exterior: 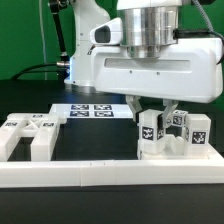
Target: Assemble chair
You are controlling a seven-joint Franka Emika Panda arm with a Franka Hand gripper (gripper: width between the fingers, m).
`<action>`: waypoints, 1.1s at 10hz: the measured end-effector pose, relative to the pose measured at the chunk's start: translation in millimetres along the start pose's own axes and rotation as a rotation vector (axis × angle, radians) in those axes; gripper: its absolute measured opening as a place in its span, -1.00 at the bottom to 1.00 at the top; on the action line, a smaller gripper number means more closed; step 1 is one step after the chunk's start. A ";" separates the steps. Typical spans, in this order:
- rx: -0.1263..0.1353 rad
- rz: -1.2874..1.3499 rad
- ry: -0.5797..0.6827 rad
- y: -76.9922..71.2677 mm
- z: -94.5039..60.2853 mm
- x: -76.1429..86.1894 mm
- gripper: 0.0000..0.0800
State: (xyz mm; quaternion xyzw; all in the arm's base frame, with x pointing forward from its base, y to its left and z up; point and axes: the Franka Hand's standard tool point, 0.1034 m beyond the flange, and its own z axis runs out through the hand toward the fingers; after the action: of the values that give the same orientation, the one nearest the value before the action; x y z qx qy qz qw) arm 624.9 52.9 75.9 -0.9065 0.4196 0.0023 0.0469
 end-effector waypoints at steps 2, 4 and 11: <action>0.002 0.201 -0.002 0.3 0.4 0.3 -0.27; 0.006 0.359 -0.007 0.7 0.3 1.1 -0.27; 0.005 0.283 -0.006 0.3 0.4 0.3 0.60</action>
Offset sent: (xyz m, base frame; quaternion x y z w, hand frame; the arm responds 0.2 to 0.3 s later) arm 0.0013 -0.0038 -0.0051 0.0003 -0.0158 0.2422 0.9701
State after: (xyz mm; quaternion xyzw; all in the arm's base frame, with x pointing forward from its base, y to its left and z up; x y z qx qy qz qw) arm 624.9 52.5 75.5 -0.8382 0.5431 0.0107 0.0494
